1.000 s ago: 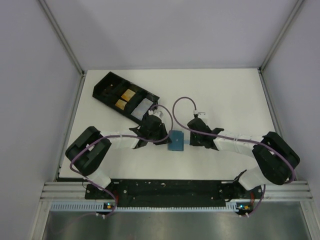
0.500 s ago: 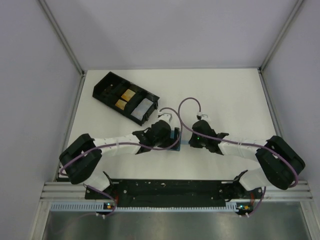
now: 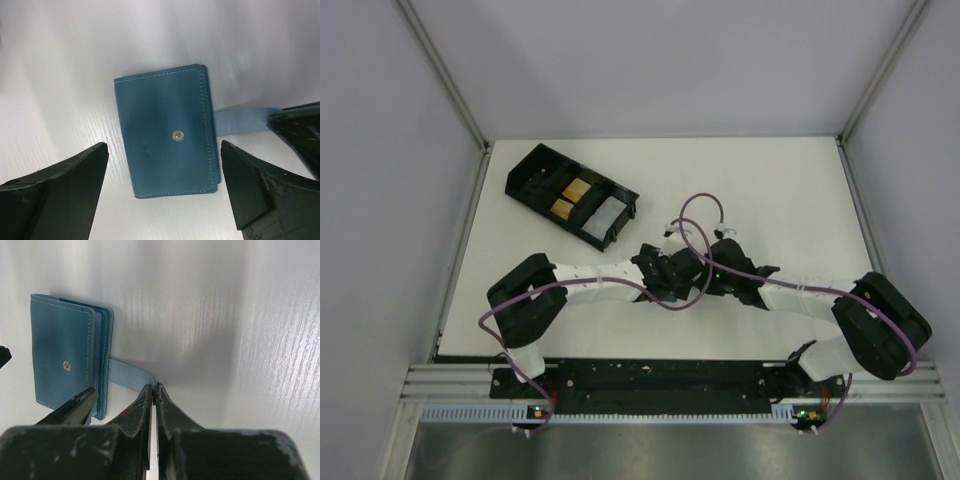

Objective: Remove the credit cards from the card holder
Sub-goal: Open the card holder at the center of the board.

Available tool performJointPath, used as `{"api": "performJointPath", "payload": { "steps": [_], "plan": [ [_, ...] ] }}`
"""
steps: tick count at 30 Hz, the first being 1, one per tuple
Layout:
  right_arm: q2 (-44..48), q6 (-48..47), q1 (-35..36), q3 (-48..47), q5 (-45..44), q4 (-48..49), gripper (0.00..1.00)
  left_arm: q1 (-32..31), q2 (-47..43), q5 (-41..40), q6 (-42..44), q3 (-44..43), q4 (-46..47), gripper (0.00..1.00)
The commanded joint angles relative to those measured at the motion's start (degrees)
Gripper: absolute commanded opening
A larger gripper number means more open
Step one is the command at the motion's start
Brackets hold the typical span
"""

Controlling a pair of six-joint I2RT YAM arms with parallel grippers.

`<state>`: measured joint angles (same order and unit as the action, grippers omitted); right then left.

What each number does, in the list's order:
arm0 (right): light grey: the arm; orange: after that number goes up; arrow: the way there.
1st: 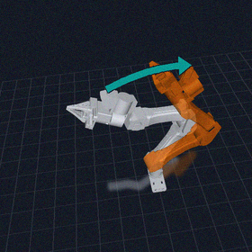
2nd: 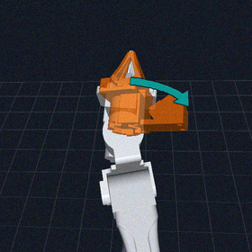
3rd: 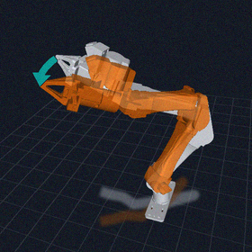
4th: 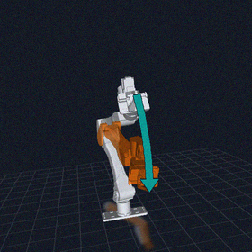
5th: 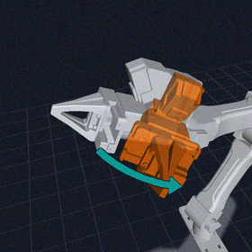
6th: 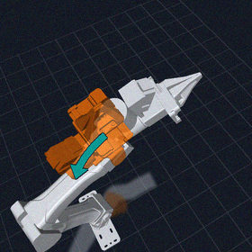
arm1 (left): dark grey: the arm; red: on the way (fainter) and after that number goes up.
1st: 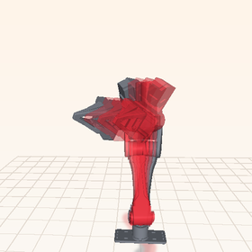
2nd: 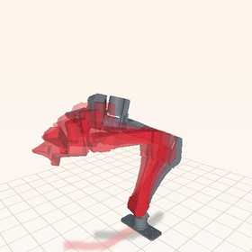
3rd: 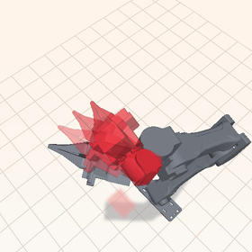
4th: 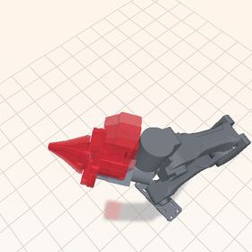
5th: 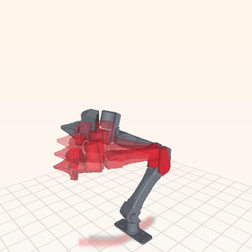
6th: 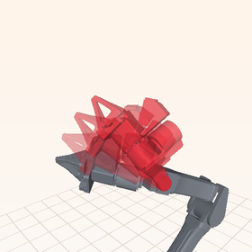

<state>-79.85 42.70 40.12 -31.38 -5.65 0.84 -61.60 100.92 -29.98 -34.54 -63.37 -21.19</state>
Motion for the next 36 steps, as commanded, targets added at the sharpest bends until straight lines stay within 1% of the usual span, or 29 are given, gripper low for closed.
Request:
{"api": "performJointPath", "payload": {
  "steps": [1,11,18,19,21,25,28,33,36],
  "plan": [
    [2.51,0.19,-0.48,0.26,0.73,1.97,0.0,-0.71,2.61,-5.53,-0.17,-2.11,-5.44,0.96],
    [2.33,-0.16,-1.01,0.26,1.08,2.06,0.0,-1.68,2.88,-1.4,0.18,-2.37,-3.6,0.95],
    [2.51,-0.25,-1.27,0.35,1.26,1.88,0.0,-1.76,3.23,-3.33,-0.08,-1.84,-3.94,0.93],
    [2.6,-0.33,-1.27,0.35,1.26,1.88,0.0,-1.68,3.05,-4.12,-0.43,-1.58,-3.95,0.91],
    [2.86,-0.33,-1.36,0.35,1.26,1.8,0.0,-1.59,2.35,-5.26,-0.7,-0.96,-3.95,0.85],
    [3.48,-0.68,-1.62,0.53,1.17,1.27,0.0,-1.5,0.77,-7.11,-0.96,-0.52,-4.56,0.77],
    [4.18,-1.04,-1.89,0.61,1.08,0.74,0.0,-0.98,-0.99,-7.38,-1.57,0.18,-4.56,0.75],
    [4.97,-2.18,-2.15,0.53,1.52,-0.13,0.0,1.92,-5.55,-3.34,-2.72,4.12,-1.05,0.73],
    [5.06,-2.79,-2.24,0.35,1.87,-0.58,0.0,3.59,-7.32,-2.72,-2.55,5.19,-0.34,0.72]
  ]
}}
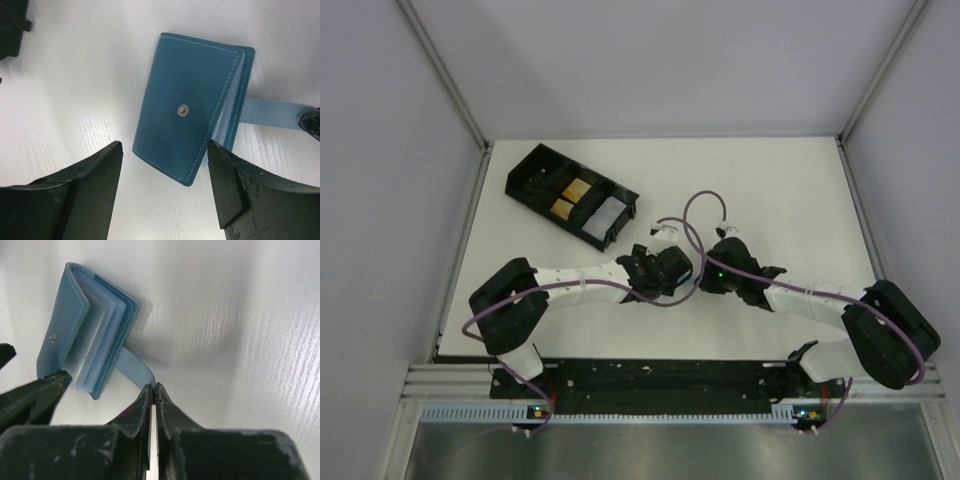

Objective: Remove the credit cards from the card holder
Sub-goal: Open the card holder at the center of the board.

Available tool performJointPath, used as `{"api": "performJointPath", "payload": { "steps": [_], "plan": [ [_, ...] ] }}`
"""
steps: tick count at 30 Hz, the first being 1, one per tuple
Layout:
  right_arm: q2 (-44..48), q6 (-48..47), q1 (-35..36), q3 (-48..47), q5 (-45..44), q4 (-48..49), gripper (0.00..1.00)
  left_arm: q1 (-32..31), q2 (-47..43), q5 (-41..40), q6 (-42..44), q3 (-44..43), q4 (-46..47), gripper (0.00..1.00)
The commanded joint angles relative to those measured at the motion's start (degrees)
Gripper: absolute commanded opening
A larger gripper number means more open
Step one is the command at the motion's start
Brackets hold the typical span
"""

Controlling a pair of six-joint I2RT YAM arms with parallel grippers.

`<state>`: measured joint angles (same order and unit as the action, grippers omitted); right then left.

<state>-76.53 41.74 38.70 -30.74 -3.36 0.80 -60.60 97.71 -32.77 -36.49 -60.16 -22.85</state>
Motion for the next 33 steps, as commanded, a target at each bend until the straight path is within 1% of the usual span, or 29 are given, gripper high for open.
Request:
{"api": "performJointPath", "payload": {
  "steps": [1,4,8,13,17,27,33],
  "plan": [
    [1.82,-1.83,-0.82,-0.28,-0.25,-0.62,0.0,3.11,-4.46,0.17,-0.51,2.06,1.14,0.72],
    [1.83,-2.62,-0.82,-0.55,0.45,-0.62,0.0,4.61,-5.6,0.43,-0.42,2.41,0.79,0.72],
    [1.91,-3.94,-0.9,-1.07,1.86,-2.29,0.0,6.54,-8.23,2.01,-0.34,4.26,2.28,0.67],
    [1.83,-5.17,-0.9,-1.51,3.18,-3.08,0.0,9.7,-9.12,4.12,0.89,4.7,3.16,0.51],
    [1.83,-5.96,-0.9,-1.78,3.09,-3.7,0.0,11.64,-8.68,6.23,1.77,4.7,3.86,0.36],
    [1.74,-7.63,-0.9,-2.74,2.57,-5.63,0.0,14.46,-3.5,11.5,1.51,5.4,4.31,0.34],
    [2.26,-7.55,-0.9,-4.5,2.48,-7.91,0.01,14.19,-3.67,17.12,-2.0,9.88,6.42,0.33]
  ]
}}
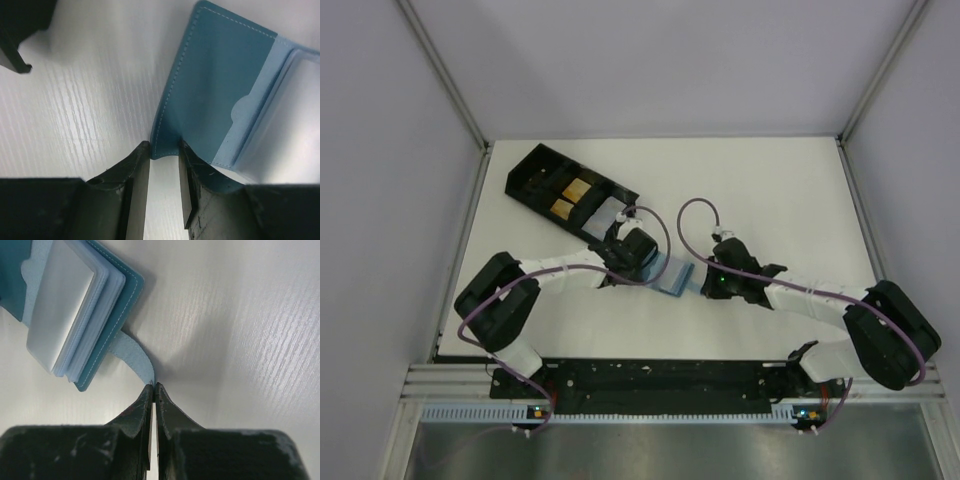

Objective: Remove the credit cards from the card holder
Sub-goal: Open the card holder at the center of the board.

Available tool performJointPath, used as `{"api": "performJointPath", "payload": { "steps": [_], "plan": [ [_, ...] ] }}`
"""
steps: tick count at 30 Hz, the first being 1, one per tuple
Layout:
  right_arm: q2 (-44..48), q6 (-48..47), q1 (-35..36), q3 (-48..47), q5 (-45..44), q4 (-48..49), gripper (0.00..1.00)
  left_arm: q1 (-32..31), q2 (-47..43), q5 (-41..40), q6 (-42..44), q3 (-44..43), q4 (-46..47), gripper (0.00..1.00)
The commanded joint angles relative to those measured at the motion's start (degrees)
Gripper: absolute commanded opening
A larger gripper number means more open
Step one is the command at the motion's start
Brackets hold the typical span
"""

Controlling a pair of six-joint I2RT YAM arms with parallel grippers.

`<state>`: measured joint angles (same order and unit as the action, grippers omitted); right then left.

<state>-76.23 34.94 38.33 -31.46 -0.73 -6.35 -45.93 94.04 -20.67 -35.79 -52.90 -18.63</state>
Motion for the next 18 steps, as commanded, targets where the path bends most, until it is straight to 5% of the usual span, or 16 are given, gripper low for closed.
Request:
{"api": "performJointPath", "payload": {
  "steps": [1,8,15,18],
  "plan": [
    [2.31,-0.66,-0.53,-4.04,-0.15,-0.86,0.03,-0.56,-0.43,5.46,-3.23,3.07,2.2,0.33],
    [3.01,-0.57,-0.53,-6.24,0.2,-1.82,0.12,-2.67,-2.9,6.6,-4.9,6.23,2.2,0.34],
    [6.26,-0.92,-0.53,-8.0,-2.34,-4.63,0.43,-3.55,-4.04,6.69,-5.61,7.55,3.16,0.35],
    [8.19,-1.54,-0.53,-9.66,-2.0,-5.86,0.45,-4.08,-3.86,6.69,-5.61,7.2,3.16,0.35]
  ]
}}
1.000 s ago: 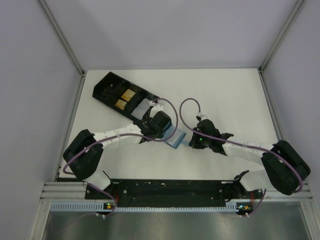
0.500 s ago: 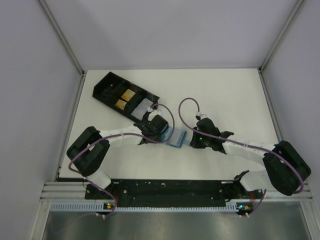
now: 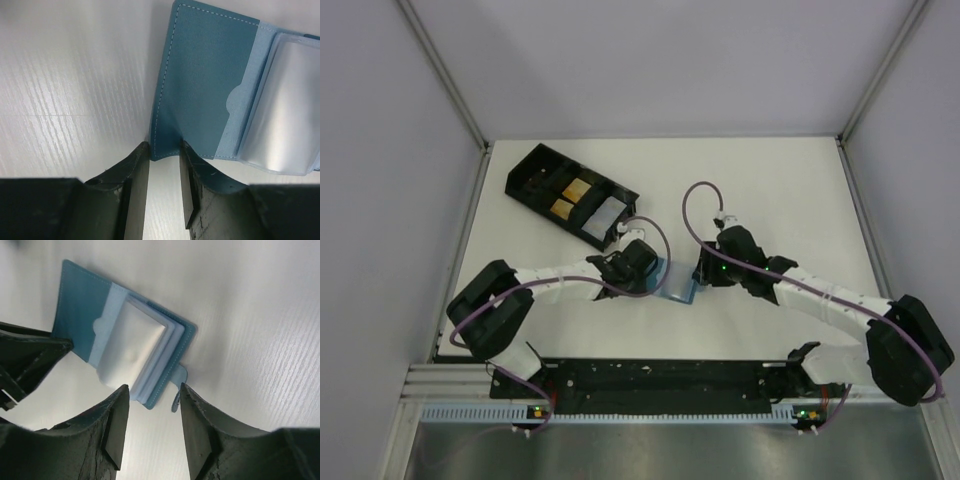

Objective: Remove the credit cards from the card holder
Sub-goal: Open the card holder at the center of the board.

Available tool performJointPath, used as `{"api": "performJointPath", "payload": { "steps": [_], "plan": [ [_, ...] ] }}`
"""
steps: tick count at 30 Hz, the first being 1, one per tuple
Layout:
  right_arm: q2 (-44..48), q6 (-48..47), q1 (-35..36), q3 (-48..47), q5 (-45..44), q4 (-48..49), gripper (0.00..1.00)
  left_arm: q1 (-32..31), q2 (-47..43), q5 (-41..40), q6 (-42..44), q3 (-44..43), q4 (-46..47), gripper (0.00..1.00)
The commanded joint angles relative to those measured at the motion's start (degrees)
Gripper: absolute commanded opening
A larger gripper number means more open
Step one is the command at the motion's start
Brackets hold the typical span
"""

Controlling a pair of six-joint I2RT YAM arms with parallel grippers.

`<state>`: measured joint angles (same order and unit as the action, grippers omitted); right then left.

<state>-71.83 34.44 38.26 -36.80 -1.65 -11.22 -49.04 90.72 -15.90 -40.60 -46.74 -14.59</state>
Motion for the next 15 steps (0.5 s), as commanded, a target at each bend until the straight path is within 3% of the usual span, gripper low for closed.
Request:
{"api": "performJointPath", "payload": {
  "steps": [1,6,15],
  "plan": [
    [4.41,-1.12,-0.38,-4.77,-0.73,-1.08,0.45,-1.15,-0.37,1.93,-0.8,0.95,-0.88,0.35],
    [4.25,0.36,-0.47,-5.04,1.39,1.99,0.45,-1.76,0.07,2.1,-1.06,1.04,-0.62,0.35],
    [-5.41,7.57,-0.47,-0.56,6.48,14.02,0.45,-2.12,-0.37,2.89,-1.59,1.56,0.35,0.35]
  ]
}}
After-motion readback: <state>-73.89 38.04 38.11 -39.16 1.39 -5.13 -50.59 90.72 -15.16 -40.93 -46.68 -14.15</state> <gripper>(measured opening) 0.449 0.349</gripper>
